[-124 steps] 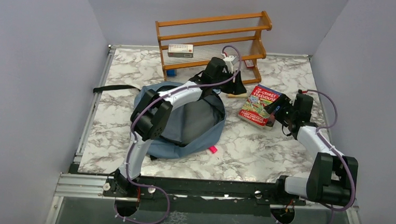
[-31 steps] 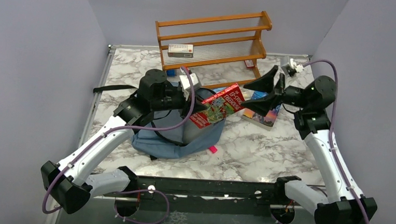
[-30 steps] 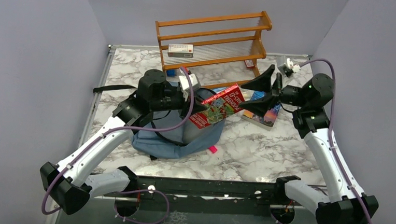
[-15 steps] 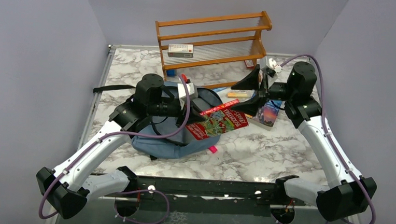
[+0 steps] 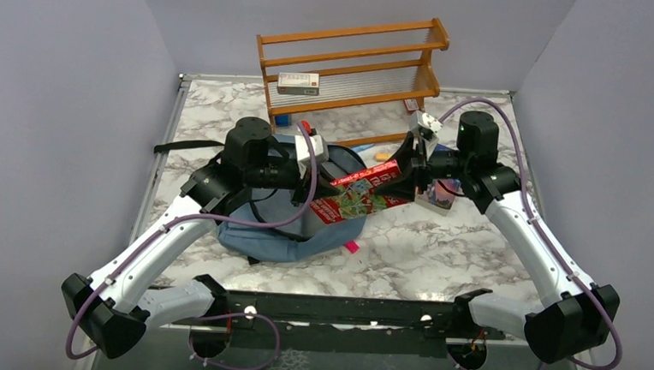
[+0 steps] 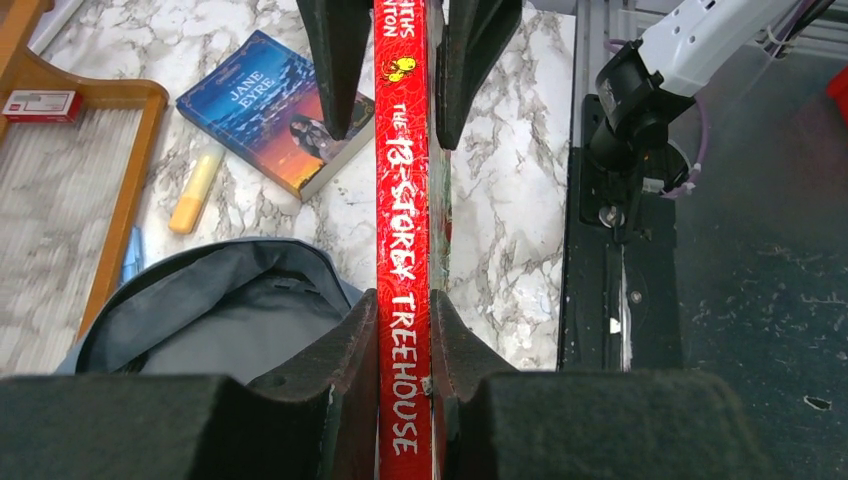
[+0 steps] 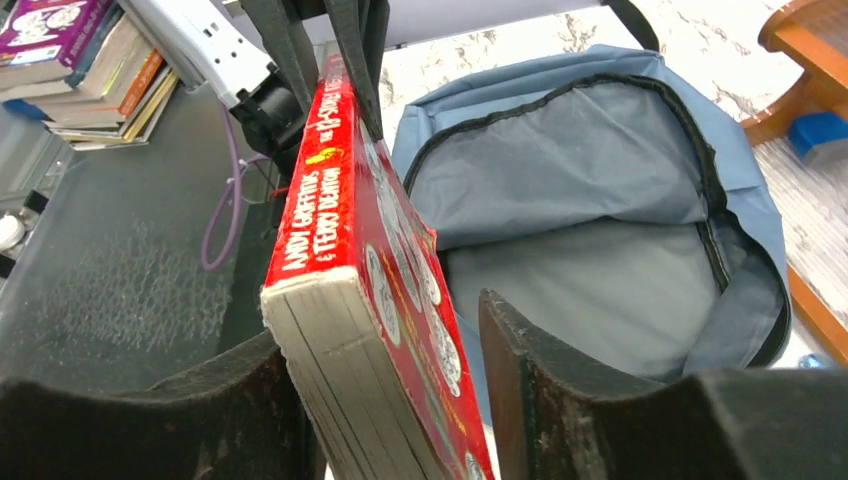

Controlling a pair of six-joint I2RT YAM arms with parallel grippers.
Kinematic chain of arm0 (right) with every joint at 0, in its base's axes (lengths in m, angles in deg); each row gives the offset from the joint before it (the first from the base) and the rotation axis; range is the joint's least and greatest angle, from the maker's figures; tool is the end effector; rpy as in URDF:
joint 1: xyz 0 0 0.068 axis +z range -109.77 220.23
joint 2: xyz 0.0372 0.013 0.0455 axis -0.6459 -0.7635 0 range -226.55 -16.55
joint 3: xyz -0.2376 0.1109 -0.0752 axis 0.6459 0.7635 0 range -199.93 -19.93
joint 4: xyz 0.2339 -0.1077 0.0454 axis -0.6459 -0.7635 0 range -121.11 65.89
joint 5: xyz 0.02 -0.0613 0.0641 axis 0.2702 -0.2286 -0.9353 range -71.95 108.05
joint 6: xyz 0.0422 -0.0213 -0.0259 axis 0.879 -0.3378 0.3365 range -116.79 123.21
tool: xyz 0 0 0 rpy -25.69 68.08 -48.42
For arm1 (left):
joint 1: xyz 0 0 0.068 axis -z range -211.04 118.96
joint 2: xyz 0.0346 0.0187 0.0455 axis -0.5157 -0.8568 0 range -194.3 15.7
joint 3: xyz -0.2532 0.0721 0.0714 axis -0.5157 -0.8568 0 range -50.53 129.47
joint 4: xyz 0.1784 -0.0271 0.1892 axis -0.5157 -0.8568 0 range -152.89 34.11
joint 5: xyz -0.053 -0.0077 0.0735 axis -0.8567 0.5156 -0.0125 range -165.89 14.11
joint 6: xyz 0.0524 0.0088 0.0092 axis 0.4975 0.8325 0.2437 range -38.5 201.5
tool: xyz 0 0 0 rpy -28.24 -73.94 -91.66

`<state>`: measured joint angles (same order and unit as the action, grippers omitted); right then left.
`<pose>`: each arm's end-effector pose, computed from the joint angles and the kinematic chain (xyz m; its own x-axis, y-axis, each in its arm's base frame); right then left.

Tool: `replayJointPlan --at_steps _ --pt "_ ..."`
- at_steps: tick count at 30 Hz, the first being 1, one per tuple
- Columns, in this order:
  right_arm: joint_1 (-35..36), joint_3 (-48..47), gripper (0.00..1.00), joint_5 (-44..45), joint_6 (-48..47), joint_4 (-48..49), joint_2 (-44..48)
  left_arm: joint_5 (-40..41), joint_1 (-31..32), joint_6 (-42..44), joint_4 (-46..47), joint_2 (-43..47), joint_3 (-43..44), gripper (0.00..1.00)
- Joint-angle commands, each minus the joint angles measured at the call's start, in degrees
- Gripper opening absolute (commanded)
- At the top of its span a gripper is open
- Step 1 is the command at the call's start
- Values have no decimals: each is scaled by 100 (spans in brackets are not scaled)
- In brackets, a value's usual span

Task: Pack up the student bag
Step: Pick up the book from the center of the board.

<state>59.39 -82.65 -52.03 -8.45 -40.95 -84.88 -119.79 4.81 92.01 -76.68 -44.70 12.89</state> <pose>0.2269 0.1144 0.3616 -0.1649 -0.1303 -0.9777 -0.9862 0.0104 0.1650 0.1687 -0.1525 0.3855 -0.0687 0.2118 -0.9749 0.9863 0.1614 -0.0345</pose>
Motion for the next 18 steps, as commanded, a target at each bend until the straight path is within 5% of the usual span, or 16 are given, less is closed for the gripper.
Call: replayJointPlan --at_steps 1,9,11,14,18 --pt "61 -43 52 213 -302 -396 16 57 9 219 190 -52 423 0" --pt "97 -113 15 -116 -338 -253 -7 649 0 54 273 -108 483 0" --pt "97 -61 2 -55 -15 181 134 933 0 -44 330 -88 443 14" --pt "97 217 1 584 703 1086 389 1339 0 -171 379 -72 383 43" --pt "97 435 1 2740 1505 1459 596 2363 0 -261 460 -47 200 62"
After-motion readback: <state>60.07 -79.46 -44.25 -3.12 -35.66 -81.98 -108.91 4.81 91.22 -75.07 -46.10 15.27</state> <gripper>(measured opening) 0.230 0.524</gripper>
